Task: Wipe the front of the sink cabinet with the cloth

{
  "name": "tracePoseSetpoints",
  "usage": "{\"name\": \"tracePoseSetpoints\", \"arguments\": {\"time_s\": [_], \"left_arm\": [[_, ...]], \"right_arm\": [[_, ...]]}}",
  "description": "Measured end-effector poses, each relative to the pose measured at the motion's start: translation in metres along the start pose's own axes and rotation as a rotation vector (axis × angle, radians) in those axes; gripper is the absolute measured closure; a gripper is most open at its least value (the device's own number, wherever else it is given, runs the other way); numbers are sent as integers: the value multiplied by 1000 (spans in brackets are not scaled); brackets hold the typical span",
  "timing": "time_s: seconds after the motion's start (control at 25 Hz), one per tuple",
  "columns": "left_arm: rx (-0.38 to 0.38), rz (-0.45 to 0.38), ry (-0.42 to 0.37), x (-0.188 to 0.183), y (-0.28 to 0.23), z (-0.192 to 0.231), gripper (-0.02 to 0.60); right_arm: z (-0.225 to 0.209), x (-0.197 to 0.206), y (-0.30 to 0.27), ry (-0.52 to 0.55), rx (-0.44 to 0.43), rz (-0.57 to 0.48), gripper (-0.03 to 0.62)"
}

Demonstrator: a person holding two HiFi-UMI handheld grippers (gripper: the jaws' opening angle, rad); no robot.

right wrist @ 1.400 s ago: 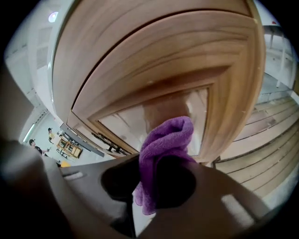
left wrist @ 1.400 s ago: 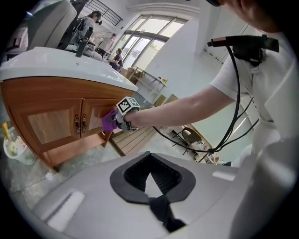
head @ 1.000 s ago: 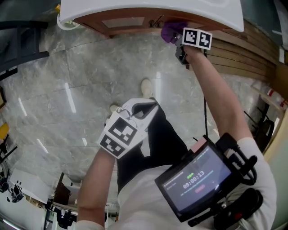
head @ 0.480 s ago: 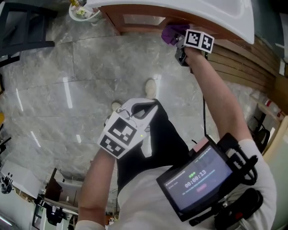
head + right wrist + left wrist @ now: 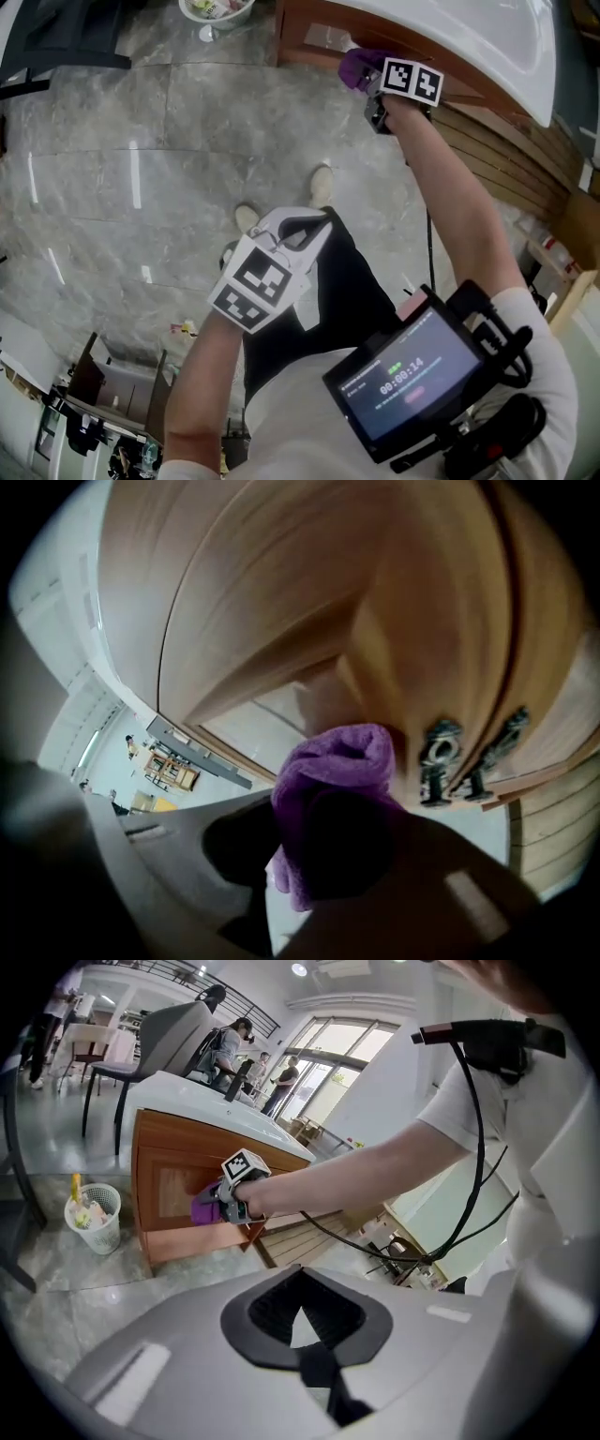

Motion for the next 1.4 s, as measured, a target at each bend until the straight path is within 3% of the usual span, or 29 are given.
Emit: {"name": "tracePoseSetpoints", "arguments": {"time_s": [0.44,0.84,1.16,1.4], "left_arm": [[-36,-56,79,38,31,19,577],[-60,-80,120,62,50,34,577],[-25,-47,65,51,42,27,577],[29,3,-20,23,17,6,577]], "right_arm": [[97,-12,-77,161,-29,67,522],[151,-9,-107,288,-64,109,522],[140,30,-79,255,-111,110,522],[81,62,-24,213,-78,94,522]]}}
Point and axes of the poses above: the fingertips, and each gripper's own axes: y backward along the fingers, z to its left, x out of its underside, the point moved 2 cm from there along y, backward along the fingers, and after that the axes turned 11 degrees about z, right-handed, at the moved point
